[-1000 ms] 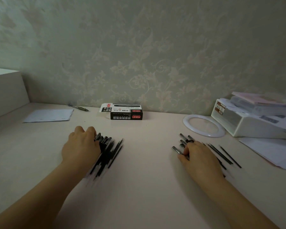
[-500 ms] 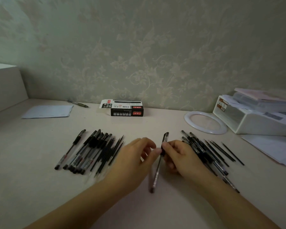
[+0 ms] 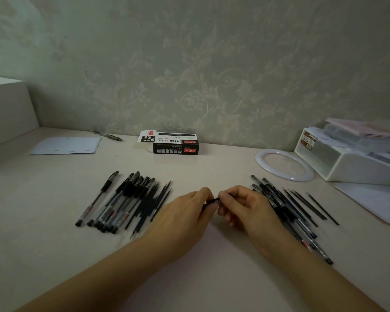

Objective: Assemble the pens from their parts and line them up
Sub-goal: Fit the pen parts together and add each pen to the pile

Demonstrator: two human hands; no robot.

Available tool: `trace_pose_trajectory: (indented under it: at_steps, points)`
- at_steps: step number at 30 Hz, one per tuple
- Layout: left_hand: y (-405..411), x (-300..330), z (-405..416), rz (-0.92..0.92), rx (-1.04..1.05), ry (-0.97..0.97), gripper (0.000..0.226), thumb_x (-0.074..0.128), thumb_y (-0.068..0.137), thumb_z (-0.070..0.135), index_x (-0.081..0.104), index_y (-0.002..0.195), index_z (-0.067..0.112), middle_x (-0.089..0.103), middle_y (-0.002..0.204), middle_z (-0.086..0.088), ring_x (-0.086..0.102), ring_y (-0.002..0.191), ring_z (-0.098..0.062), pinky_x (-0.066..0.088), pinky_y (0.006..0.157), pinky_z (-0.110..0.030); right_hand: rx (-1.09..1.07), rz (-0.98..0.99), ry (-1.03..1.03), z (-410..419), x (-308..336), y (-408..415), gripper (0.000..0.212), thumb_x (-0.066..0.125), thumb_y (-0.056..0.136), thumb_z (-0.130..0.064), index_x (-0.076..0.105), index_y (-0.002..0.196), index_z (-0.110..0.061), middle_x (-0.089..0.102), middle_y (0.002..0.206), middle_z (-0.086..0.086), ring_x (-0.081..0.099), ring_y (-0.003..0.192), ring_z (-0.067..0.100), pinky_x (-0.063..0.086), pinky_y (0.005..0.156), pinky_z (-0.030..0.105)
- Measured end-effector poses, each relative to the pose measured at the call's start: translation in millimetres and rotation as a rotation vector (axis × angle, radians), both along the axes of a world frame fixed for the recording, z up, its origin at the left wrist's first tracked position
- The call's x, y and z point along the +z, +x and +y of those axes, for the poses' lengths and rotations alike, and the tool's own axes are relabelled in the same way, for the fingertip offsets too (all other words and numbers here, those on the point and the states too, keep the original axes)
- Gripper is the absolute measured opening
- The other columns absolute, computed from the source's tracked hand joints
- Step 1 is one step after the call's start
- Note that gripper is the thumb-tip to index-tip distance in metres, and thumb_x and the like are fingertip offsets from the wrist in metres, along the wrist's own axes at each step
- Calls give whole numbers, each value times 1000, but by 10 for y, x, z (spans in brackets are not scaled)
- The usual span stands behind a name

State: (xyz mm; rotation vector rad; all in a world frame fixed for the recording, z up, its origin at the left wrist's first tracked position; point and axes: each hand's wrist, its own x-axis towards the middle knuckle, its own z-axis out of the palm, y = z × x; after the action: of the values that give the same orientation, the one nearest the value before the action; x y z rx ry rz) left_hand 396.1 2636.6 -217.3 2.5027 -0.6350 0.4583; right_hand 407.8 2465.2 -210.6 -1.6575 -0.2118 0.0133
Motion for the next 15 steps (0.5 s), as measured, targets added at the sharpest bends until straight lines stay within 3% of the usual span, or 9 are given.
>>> trace_pose_trajectory:
  at_steps: [5,11,15]
  points:
    - [18,39,19,-118,158,123,37,17,90,65,28,75,33,39,49,6,38,44,-11,19,41,-26,-21,-45,2,59,12,-30,21,64,93,-20,66,86,0,64,62,3,51,51,8,43,50,16]
    - [7,59,-18,-157,244,133,50,12,86,71,30,59,33,35,45,5,34,38,-9,16,40,-25,-60,-125,52,105,19,-55,22,60,95,-19,66,79,-3,62,58,0,49,49,8,43,48,18]
    - [55,54,41,-140,315,103,67,15,82,78,30,54,19,34,42,0,35,37,-10,18,39,-24,-164,-196,109,60,18,-16,18,62,94,-20,65,81,-8,64,62,0,50,51,7,45,50,17]
